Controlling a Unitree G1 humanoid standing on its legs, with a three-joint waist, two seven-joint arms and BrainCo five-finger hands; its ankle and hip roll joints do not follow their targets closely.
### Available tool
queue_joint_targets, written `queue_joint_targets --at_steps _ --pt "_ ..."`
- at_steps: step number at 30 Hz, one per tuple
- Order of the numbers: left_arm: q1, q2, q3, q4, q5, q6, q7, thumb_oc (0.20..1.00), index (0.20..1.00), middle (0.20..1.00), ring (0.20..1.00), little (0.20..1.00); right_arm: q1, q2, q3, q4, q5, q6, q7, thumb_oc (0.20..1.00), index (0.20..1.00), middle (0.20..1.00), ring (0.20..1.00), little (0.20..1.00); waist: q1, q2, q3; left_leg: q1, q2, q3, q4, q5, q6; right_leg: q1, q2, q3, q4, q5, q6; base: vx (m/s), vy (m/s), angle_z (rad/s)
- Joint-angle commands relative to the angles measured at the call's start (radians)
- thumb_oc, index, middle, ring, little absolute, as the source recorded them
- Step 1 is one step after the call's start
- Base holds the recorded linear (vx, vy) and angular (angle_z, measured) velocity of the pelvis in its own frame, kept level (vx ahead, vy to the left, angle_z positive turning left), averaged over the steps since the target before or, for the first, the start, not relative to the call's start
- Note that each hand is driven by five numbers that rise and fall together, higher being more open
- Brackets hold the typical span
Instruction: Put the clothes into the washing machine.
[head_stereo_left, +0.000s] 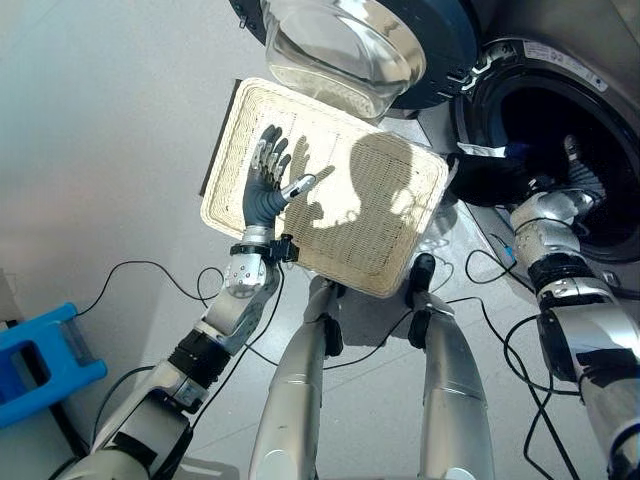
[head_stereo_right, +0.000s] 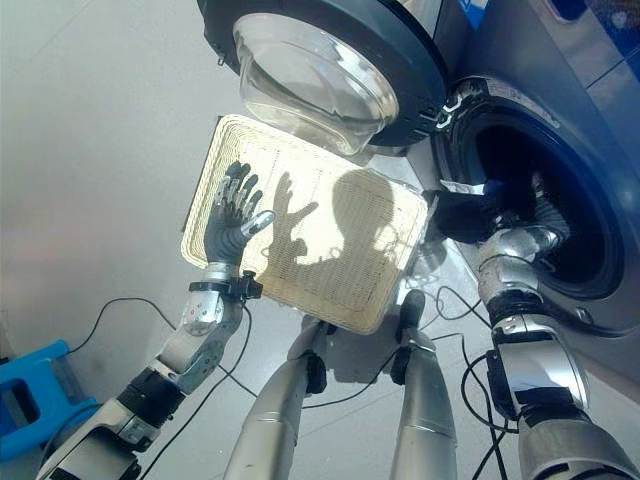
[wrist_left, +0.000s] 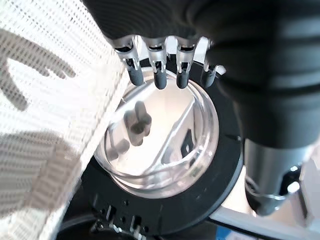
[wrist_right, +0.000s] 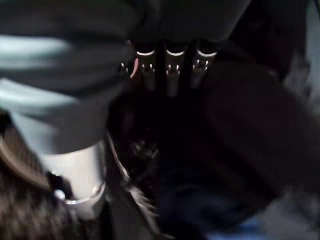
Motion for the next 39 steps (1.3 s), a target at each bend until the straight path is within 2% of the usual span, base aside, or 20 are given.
queue_joint_targets --at_steps 1,4,6,7,8,9,10,11,14,20,25,31,32,33,34,36,37,38,39 --pt "-0.004 -0.048 0.007 0.008 0.041 -0.084 -0.009 1.0 1.0 1.0 1.0 1.0 0.027 -0.03 0.014 -0.003 -0.208 0.021 -0.14 1.0 1.0 1.0 1.0 1.0 0.009 0.042 -0.018 0.013 -0.03 0.047 0.177 -0.231 -0.037 0.016 0.013 -0.056 -0.012 0.027 0.09 0.0 0.031 0.01" --pt "0.008 -0.069 -0.009 0.055 0.066 -0.082 0.005 1.0 1.0 1.0 1.0 1.0 0.061 0.014 0.04 -0.025 -0.4 0.109 -0.321 1.0 1.0 1.0 1.0 1.0 0.009 0.045 -0.018 0.027 -0.033 0.045 0.172 -0.235 -0.033 0.031 0.012 -0.058 -0.014 0.024 0.093 0.0 0.05 0.0" --pt "0.012 -0.074 -0.017 0.071 0.07 -0.084 0.01 1.0 1.0 1.0 1.0 1.0 0.065 0.025 0.047 -0.024 -0.441 0.125 -0.357 1.0 1.0 1.0 1.0 1.0 0.009 0.046 -0.018 0.032 -0.033 0.045 0.172 -0.235 -0.033 0.035 0.014 -0.056 -0.014 0.022 0.093 0.0 0.04 0.02" --pt "0.016 -0.089 -0.03 0.109 0.091 -0.085 0.023 1.0 1.0 1.0 1.0 1.0 0.074 0.047 0.074 -0.04 -0.53 0.189 -0.424 1.0 1.0 1.0 1.0 1.0 0.009 0.047 -0.018 0.039 -0.037 0.042 0.168 -0.235 -0.032 0.045 0.015 -0.057 -0.019 0.022 0.094 -0.01 0.043 0.02" --pt "0.016 -0.093 -0.031 0.12 0.097 -0.086 0.024 1.0 1.0 1.0 1.0 1.0 0.075 0.051 0.086 -0.046 -0.537 0.205 -0.443 1.0 1.0 1.0 1.0 1.0 0.009 0.046 -0.018 0.041 -0.037 0.042 0.167 -0.234 -0.032 0.048 0.015 -0.057 -0.022 0.022 0.094 -0.02 0.054 0.05" --pt "0.019 -0.099 -0.039 0.145 0.123 -0.083 0.034 1.0 1.0 1.0 1.0 1.0 0.084 0.06 0.117 -0.064 -0.587 0.272 -0.496 1.0 1.0 1.0 1.0 1.0 0.008 0.044 -0.018 0.049 -0.038 0.042 0.163 -0.235 -0.031 0.057 0.015 -0.059 -0.026 0.022 0.095 -0.01 0.025 0.03" --pt "0.019 -0.099 -0.039 0.145 0.123 -0.083 0.034 1.0 1.0 1.0 1.0 1.0 0.084 0.06 0.117 -0.064 -0.587 0.272 -0.496 1.0 1.0 1.0 1.0 1.0 0.008 0.044 -0.018 0.049 -0.038 0.042 0.163 -0.235 -0.031 0.057 0.015 -0.059 -0.026 0.022 0.095 -0.02 0.043 0.03" --pt "0.023 -0.099 -0.053 0.186 0.145 -0.088 0.038 1.0 1.0 1.0 1.0 1.0 0.097 0.067 0.142 -0.063 -0.625 0.336 -0.542 1.0 1.0 1.0 1.0 1.0 0.007 0.041 -0.018 0.063 -0.038 0.04 0.16 -0.236 -0.031 0.071 0.016 -0.059 -0.029 0.021 0.096 0.0 0.0 0.0" --pt "0.034 -0.107 -0.063 0.259 0.165 -0.089 0.027 1.0 1.0 1.0 1.0 1.0 0.133 0.102 0.17 -0.046 -0.631 0.372 -0.593 1.0 1.0 1.0 1.0 1.0 0.005 0.032 -0.018 0.093 -0.034 0.037 0.151 -0.236 -0.03 0.103 0.02 -0.061 -0.036 0.019 0.097 -0.01 0.04 0.05" --pt "0.058 -0.122 -0.065 0.385 0.192 -0.093 -0.018 1.0 1.0 1.0 1.0 1.0 0.203 0.168 0.227 -0.051 -0.661 0.434 -0.578 1.0 1.0 1.0 1.0 1.0 0.0 0.006 -0.018 0.17 -0.029 0.032 0.139 -0.242 -0.03 0.188 0.03 -0.062 -0.056 0.009 0.095 -0.01 0.046 0.04" --pt "0.083 -0.141 -0.053 0.517 0.276 -0.067 -0.023 1.0 1.0 1.0 1.0 1.0 0.283 0.22 0.29 -0.036 -0.64 0.478 -0.492 1.0 1.0 1.0 1.0 1.0 -0.006 -0.026 -0.018 0.268 -0.018 0.018 0.118 -0.237 -0.034 0.293 0.037 -0.056 -0.08 0.004 0.089 0.02 0.061 0.03" --pt "0.083 -0.157 -0.063 0.627 0.378 -0.022 -0.055 1.0 1.0 1.0 1.0 1.0 0.339 0.273 0.345 -0.005 -0.59 0.485 -0.394 1.0 1.0 1.0 1.0 1.0 -0.014 -0.051 -0.018 0.362 -0.014 0.014 0.093 -0.231 -0.039 0.397 0.049 -0.047 -0.12 0.005 0.086 0.02 0.043 -0.01" --pt "0.088 -0.165 -0.078 0.701 0.427 0.007 -0.084 1.0 1.0 1.0 1.0 1.0 0.372 0.289 0.36 0.017 -0.6 0.482 -0.316 1.0 1.0 1.0 1.0 1.0 -0.018 -0.063 -0.018 0.432 -0.009 0.009 0.071 -0.227 -0.044 0.47 0.057 -0.042 -0.145 0.004 0.085 0.15 0.131 -0.07" --pt "0.109 -0.173 -0.098 0.78 0.461 0.061 -0.12 1.0 1.0 1.0 1.0 1.0 0.411 0.296 0.393 0.031 -0.625 0.489 -0.193 1.0 1.0 1.0 1.0 1.0 -0.024 -0.079 -0.043 0.497 -0.001 0.004 0.047 -0.219 -0.051 0.541 0.067 -0.03 -0.18 0.006 0.085 0.16 0.113 -0.08" --pt "0.113 -0.174 -0.1 0.786 0.462 0.067 -0.123 1.0 1.0 1.0 1.0 1.0 0.416 0.297 0.396 0.032 -0.63 0.489 -0.184 1.0 1.0 1.0 1.0 1.0 -0.025 -0.08 -0.047 0.502 0.0 0.004 0.043 -0.218 -0.052 0.547 0.068 -0.029 -0.184 0.006 0.085 0.18 0.091 -0.08" --pt "0.16 -0.188 -0.11 0.87 0.499 0.103 -0.158 1.0 1.0 1.0 1.0 1.0 0.483 0.302 0.436 0.042 -0.685 0.481 -0.046 1.0 1.0 1.0 1.0 1.0 -0.031 -0.102 -0.111 0.577 0.003 -0.006 -0.007 -0.206 -0.059 0.632 0.083 -0.011 -0.245 0.013 0.089 0.27 0.064 -0.21" --pt "0.184 -0.193 -0.11 0.89 0.525 0.099 -0.171 1.0 1.0 1.0 1.0 1.0 0.518 0.302 0.448 0.045 -0.717 0.472 -0.01 1.0 1.0 1.0 1.0 1.0 -0.035 -0.111 -0.139 0.609 0.005 -0.006 -0.031 -0.2 -0.061 0.664 0.091 -0.003 -0.268 0.017 0.091 0.25 0.034 -0.23" --pt "0.184 -0.193 -0.11 0.89 0.525 0.099 -0.171 1.0 1.0 1.0 1.0 1.0 0.518 0.302 0.448 0.045 -0.717 0.472 -0.01 1.0 1.0 1.0 1.0 1.0 -0.035 -0.11 -0.141 0.607 0.005 -0.006 -0.032 -0.198 -0.061 0.663 0.092 -0.003 -0.272 0.019 0.091 0.23 0.011 -0.11" --pt "0.211 -0.197 -0.112 0.898 0.576 0.093 -0.184 1.0 1.0 1.0 1.0 1.0 0.562 0.303 0.466 0.045 -0.756 0.458 0.024 1.0 1.0 1.0 1.0 1.0 -0.038 -0.122 -0.179 0.642 0.006 -0.005 -0.061 -0.191 -0.062 0.702 0.101 0.008 -0.304 0.024 0.093 0.16 0.009 -0.05"
